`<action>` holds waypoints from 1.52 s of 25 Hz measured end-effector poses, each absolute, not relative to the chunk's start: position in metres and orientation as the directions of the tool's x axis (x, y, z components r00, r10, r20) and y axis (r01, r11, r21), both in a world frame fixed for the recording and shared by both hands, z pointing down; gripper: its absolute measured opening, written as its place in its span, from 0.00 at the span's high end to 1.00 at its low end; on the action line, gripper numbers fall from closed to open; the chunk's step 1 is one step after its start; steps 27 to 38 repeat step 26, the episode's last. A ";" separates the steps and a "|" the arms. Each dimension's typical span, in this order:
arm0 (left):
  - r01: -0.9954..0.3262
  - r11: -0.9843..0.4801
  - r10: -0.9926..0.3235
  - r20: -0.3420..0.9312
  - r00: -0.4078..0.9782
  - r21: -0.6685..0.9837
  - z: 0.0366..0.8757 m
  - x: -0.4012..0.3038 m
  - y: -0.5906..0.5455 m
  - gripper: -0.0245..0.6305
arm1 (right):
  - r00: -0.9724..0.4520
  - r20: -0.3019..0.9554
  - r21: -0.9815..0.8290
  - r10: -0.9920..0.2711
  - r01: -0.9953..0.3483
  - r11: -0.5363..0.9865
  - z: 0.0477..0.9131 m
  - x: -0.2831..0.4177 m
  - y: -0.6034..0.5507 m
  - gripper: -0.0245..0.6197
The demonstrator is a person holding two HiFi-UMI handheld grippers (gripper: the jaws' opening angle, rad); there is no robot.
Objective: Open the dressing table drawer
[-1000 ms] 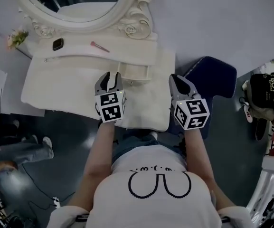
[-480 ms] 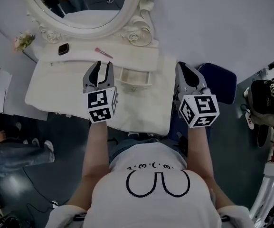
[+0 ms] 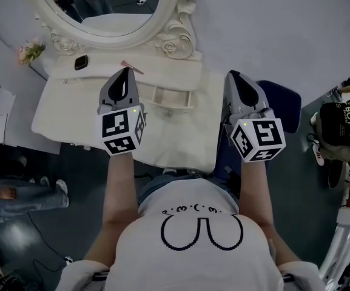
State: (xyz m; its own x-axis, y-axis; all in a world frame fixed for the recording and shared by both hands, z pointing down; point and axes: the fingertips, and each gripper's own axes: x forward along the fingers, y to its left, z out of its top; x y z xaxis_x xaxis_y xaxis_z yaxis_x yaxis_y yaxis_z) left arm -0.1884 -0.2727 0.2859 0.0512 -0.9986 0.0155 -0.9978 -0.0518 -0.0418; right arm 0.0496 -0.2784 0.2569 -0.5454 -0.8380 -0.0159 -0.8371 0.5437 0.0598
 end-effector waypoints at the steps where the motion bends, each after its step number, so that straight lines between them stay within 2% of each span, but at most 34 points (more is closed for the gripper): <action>1: -0.998 -0.054 -0.999 0.012 0.053 -0.043 0.284 -0.188 -0.273 0.97 | -0.546 -0.016 0.062 -0.838 -0.837 0.544 0.256 0.050 -0.278 0.97; 15: -0.993 -0.110 -0.993 -0.046 0.112 -0.052 0.263 -0.176 -0.278 0.97 | -0.561 -0.009 0.094 -0.827 -0.824 0.558 0.254 0.048 -0.282 0.97; 38: -0.989 -0.135 -0.990 -0.040 0.137 -0.053 0.267 -0.172 -0.289 0.97 | -0.563 0.002 0.101 -0.827 -0.822 0.560 0.257 0.047 -0.290 0.97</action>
